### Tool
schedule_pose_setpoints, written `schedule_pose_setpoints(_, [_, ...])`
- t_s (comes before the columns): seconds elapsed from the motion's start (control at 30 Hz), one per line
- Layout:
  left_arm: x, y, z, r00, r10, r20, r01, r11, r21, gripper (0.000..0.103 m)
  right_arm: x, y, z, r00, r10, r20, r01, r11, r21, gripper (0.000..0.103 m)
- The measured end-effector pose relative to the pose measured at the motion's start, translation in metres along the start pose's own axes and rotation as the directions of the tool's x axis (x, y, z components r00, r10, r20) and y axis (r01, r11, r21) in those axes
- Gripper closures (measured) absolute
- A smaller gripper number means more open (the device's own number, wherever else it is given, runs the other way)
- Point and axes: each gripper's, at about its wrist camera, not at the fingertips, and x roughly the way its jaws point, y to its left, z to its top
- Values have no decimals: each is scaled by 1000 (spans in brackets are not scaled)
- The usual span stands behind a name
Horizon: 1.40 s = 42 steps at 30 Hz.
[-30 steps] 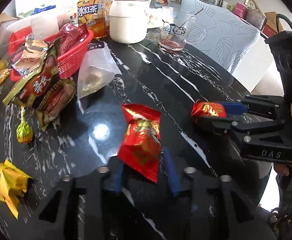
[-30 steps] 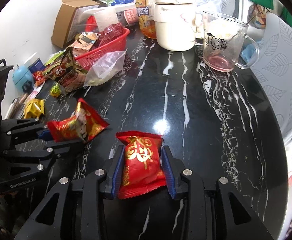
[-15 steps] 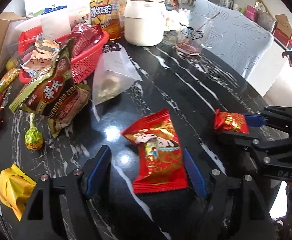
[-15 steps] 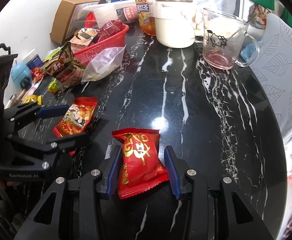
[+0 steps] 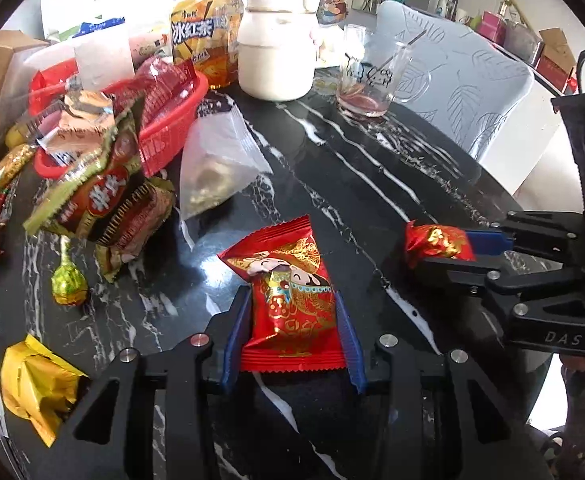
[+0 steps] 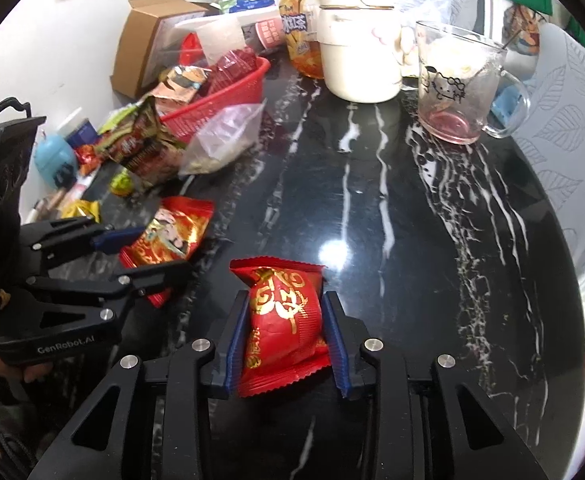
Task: Organize snacks
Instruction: 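Lift both red candy packets and carry them toward the red basket, then lower both red packets into the basket and open both tools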
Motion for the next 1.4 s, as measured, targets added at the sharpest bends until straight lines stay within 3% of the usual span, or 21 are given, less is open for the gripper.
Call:
schedule_pose_setpoints(0.3, [-33, 4, 12, 998, -9, 69, 9, 1000, -2, 62, -5, 11, 15, 998, 61, 29, -60, 998, -19, 68])
schedule_pose_setpoints(0.5, [-54, 13, 28, 991, 22, 131, -22, 1000, -2, 62, -17, 21, 36, 994, 75, 73, -70, 995, -74, 68])
schedule_pose_setpoints(0.8, [-86, 31, 58, 965, 94, 247, -90, 996, -28, 62, -40, 35, 76, 981, 92, 172, -69, 988, -135, 68])
schedule_pose_setpoints(1.03, [-113, 46, 85, 931, 132, 341, -127, 991, -39, 62, -56, 48, 114, 963, 119, 242, -72, 978, -194, 68])
schedule_pose_setpoints(1.4, [-113, 80, 118, 902, 200, 383, -192, 980, -60, 62, -42, 61, 167, 942, 160, 294, -88, 966, -244, 68])
